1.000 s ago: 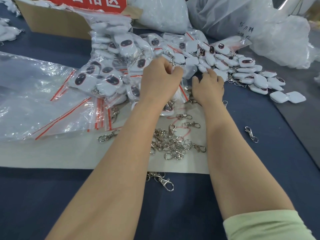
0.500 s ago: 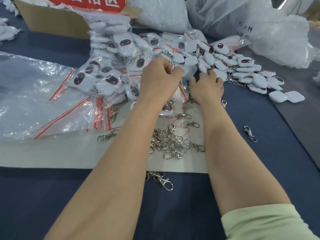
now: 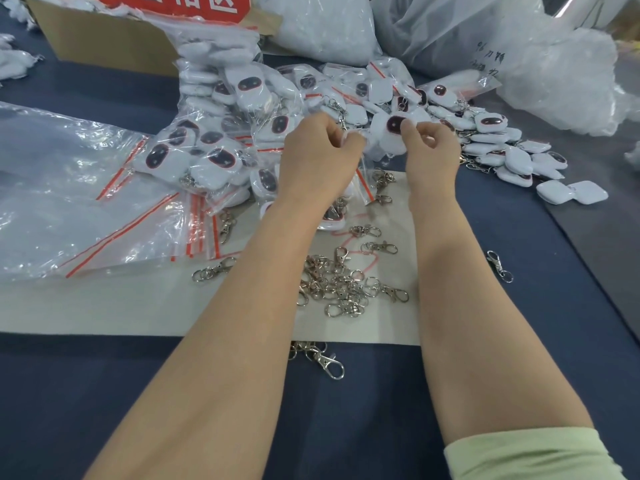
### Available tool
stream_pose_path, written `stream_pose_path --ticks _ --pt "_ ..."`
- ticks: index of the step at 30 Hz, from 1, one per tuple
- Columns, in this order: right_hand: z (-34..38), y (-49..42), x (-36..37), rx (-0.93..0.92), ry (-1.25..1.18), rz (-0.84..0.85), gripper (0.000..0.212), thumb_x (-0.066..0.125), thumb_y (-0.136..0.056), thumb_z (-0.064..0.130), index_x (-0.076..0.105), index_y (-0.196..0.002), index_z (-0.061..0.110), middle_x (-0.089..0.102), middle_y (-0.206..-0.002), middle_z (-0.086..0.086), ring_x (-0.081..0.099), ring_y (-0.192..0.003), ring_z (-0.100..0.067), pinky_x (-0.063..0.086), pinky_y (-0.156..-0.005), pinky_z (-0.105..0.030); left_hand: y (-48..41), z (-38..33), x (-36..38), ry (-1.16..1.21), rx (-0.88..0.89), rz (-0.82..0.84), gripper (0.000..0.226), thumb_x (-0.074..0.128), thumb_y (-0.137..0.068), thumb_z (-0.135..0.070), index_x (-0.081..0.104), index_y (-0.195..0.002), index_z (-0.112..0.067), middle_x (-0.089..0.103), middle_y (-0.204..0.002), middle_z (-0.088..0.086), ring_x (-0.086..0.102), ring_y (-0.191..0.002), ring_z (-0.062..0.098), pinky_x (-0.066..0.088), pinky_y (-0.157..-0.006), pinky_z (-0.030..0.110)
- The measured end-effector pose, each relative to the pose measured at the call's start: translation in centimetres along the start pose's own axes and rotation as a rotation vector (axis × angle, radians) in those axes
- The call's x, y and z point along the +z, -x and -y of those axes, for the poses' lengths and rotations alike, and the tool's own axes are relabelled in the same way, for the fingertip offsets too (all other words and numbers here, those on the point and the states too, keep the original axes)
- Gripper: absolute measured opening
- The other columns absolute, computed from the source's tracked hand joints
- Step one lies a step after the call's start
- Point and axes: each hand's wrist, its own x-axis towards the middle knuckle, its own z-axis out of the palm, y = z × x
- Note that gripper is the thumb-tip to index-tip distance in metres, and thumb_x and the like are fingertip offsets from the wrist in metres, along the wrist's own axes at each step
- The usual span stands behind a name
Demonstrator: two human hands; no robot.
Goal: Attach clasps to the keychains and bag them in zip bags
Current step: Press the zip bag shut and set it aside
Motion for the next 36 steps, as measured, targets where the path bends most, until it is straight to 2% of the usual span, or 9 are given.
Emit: stream_pose_path --ticks 3,6,8,12,18,23,28,31,36 --pt "0.6 0.0 0.0 0.113 -0.335 0.068 0.007 0.050 -0.100 0.015 0.051 -0.100 0.008 0.056 -0.089 -0.005 0.057 -0.073 -0.012 0.052 -0.068 -0.020 0.0 0.0 0.0 0.005 -0.002 0.003 0.020 0.057 -0.086 -0.023 0.062 -0.088 -0.004 0.052 -0.067 -0.004 0.049 -0.064 0.014 0.045 -0.067 0.032" --pt "1.3 0.4 0.0 0.314 -0.733 0.122 0.011 0.048 -0.100 0.009 0.054 -0.097 0.001 0.065 -0.072 -0.011 0.066 -0.060 -0.019 0.055 -0.056 -0.024 0.0 0.0 0.0 0.002 0.001 0.004 0.018 0.057 -0.085 -0.023 0.061 -0.085 -0.006 0.051 -0.065 -0.005 0.048 -0.063 0.013 0.044 -0.066 0.030" --pt "1.4 0.7 0.0 0.375 -0.810 0.146 0.011 0.053 -0.098 0.008 0.056 -0.092 0.000 0.065 -0.068 -0.013 0.065 -0.058 -0.020 0.056 -0.053 -0.024 0.0 0.0 0.0 -0.002 0.003 -0.001 0.017 0.057 -0.085 -0.023 0.062 -0.084 -0.006 0.051 -0.065 -0.005 0.048 -0.063 0.013 0.043 -0.065 0.029" --pt "1.0 0.7 0.3 0.333 -0.645 0.168 0.009 0.055 -0.096 0.002 0.055 -0.087 0.002 0.059 -0.080 -0.013 0.058 -0.065 -0.018 0.052 -0.052 -0.019 0.0 0.0 -0.1 0.000 0.009 0.000 0.021 0.057 -0.085 -0.022 0.062 -0.086 -0.002 0.052 -0.066 -0.004 0.048 -0.064 0.014 0.045 -0.066 0.031" --pt "0.7 0.6 0.2 0.152 -0.371 0.222 0.010 0.054 -0.094 0.005 0.056 -0.085 0.010 0.060 -0.074 -0.006 0.055 -0.055 -0.010 0.043 -0.052 -0.020 0.1 0.0 -0.1 -0.008 0.017 0.010 0.020 0.057 -0.085 -0.023 0.062 -0.087 -0.003 0.052 -0.067 -0.003 0.048 -0.064 0.013 0.044 -0.066 0.031" --pt "0.4 0.7 0.2 0.074 -0.364 0.306 0.008 0.057 -0.093 0.005 0.058 -0.089 0.012 0.062 -0.078 -0.005 0.057 -0.061 -0.011 0.045 -0.059 -0.022 0.1 0.0 -0.1 -0.008 0.016 0.006 0.022 0.057 -0.085 -0.023 0.062 -0.087 -0.002 0.053 -0.068 -0.002 0.048 -0.064 0.014 0.044 -0.065 0.030" --pt "0.2 0.8 0.2 0.034 -0.296 0.346 0.006 0.062 -0.092 0.010 0.059 -0.094 0.014 0.065 -0.092 -0.005 0.064 -0.078 -0.014 0.051 -0.068 -0.023 0.1 0.0 0.0 -0.009 0.014 -0.002 0.020 0.057 -0.085 -0.023 0.062 -0.086 -0.004 0.052 -0.066 -0.003 0.047 -0.061 0.012 0.040 -0.060 0.025" --pt "0.2 0.9 0.6 0.065 -0.297 0.338 0.001 0.058 -0.095 0.009 0.059 -0.094 0.010 0.064 -0.087 -0.005 0.062 -0.074 -0.014 0.052 -0.073 -0.026 0.1 0.0 -0.1 -0.012 0.013 0.004 0.017 0.057 -0.085 -0.023 0.061 -0.082 -0.007 0.050 -0.064 -0.005 0.046 -0.060 0.012 0.039 -0.059 0.025" --pt "0.3 1.1 0.4 0.065 -0.299 0.390 0.009 0.057 -0.095 0.006 0.059 -0.087 0.010 0.063 -0.079 -0.003 0.059 -0.074 -0.016 0.049 -0.077 -0.031 0.1 -0.1 0.0 -0.006 0.008 0.003 0.021 0.057 -0.085 -0.024 0.062 -0.086 -0.003 0.053 -0.066 -0.003 0.049 -0.062 0.014 0.045 -0.063 0.031"
